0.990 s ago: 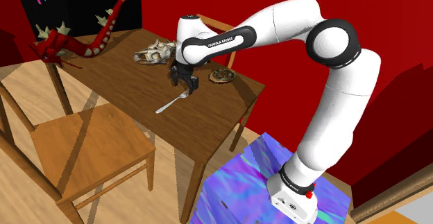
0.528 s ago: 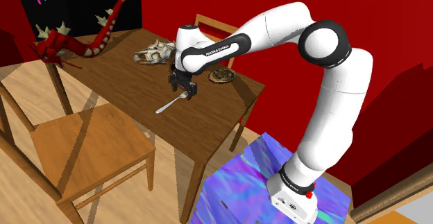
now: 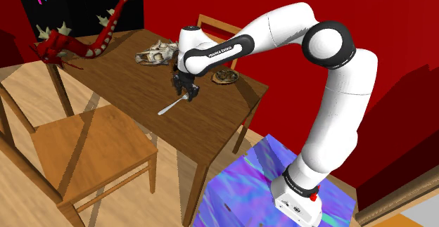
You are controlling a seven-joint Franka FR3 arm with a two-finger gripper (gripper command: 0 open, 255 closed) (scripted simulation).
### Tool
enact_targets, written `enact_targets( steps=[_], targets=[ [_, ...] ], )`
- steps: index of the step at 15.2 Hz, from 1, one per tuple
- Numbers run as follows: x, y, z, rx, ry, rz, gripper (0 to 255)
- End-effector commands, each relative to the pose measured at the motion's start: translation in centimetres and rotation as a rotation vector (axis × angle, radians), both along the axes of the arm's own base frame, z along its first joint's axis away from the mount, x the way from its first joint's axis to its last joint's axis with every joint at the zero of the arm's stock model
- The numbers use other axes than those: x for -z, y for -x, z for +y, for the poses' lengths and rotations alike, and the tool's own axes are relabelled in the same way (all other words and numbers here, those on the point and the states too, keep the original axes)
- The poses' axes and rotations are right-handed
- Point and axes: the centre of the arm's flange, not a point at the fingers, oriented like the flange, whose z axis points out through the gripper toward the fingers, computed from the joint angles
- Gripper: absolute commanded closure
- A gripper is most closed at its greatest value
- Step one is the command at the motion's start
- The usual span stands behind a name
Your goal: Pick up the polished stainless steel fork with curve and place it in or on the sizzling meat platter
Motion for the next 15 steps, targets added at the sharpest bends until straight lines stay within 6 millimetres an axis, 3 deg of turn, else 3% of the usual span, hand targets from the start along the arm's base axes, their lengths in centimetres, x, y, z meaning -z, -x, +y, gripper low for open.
enact_targets(
  steps=[1,9,15],
  targets=[
    [0.1,0.0,0.0,0.0,0.0,0.001,255],
    [0.1,0.0,0.0,0.0,0.0,0.001,255],
    [-3.0,0.0,0.0,0.0,0.0,0.001,255]
  ],
)
